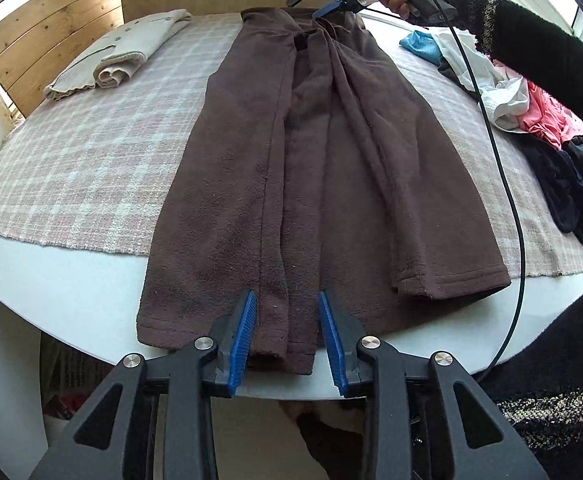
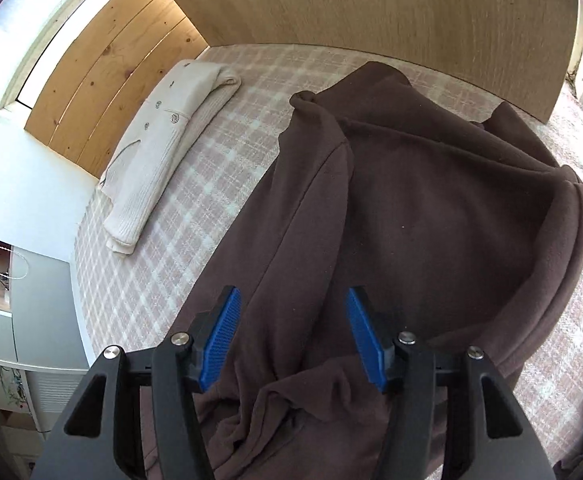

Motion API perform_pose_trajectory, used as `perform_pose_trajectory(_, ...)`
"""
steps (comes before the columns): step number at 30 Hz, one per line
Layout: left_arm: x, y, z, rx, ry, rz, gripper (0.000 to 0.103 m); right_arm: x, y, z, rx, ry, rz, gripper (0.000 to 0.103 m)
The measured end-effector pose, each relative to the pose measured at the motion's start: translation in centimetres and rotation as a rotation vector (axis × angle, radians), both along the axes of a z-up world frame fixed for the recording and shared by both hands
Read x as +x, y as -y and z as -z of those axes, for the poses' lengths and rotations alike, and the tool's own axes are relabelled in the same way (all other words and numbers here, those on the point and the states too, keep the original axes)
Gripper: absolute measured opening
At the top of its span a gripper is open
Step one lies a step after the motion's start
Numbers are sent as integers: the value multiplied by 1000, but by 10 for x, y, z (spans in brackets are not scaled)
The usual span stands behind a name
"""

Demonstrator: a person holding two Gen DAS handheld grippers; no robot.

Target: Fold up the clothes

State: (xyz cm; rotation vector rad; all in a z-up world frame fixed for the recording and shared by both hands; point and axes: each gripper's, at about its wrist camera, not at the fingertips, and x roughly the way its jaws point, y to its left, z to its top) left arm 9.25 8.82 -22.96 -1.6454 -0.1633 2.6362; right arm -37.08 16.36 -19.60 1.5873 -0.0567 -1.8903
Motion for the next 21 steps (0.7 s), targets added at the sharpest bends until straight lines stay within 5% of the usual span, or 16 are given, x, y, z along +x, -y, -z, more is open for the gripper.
perform_pose_trajectory(4,-2,5,3,0,5,-30,13,14,23,13,-11,0,-120,54)
perform_pose_trajectory(6,-1,11,2,47,0,-47,7,24,35,15,39,-64,-169,30)
perform_pose_trajectory(9,0,14,1,73,-1,-55,4,22,36,9,20,-95,-160,13)
perform_pose_trajectory(15,-5,5,-21,57,-45,-47,3,9,29,-17,-10,-160,-139,5)
perform_pose_trajectory(21,-13,-6,-21,30,-36,14,3,-2,31,-4,-11,-110,-134,8)
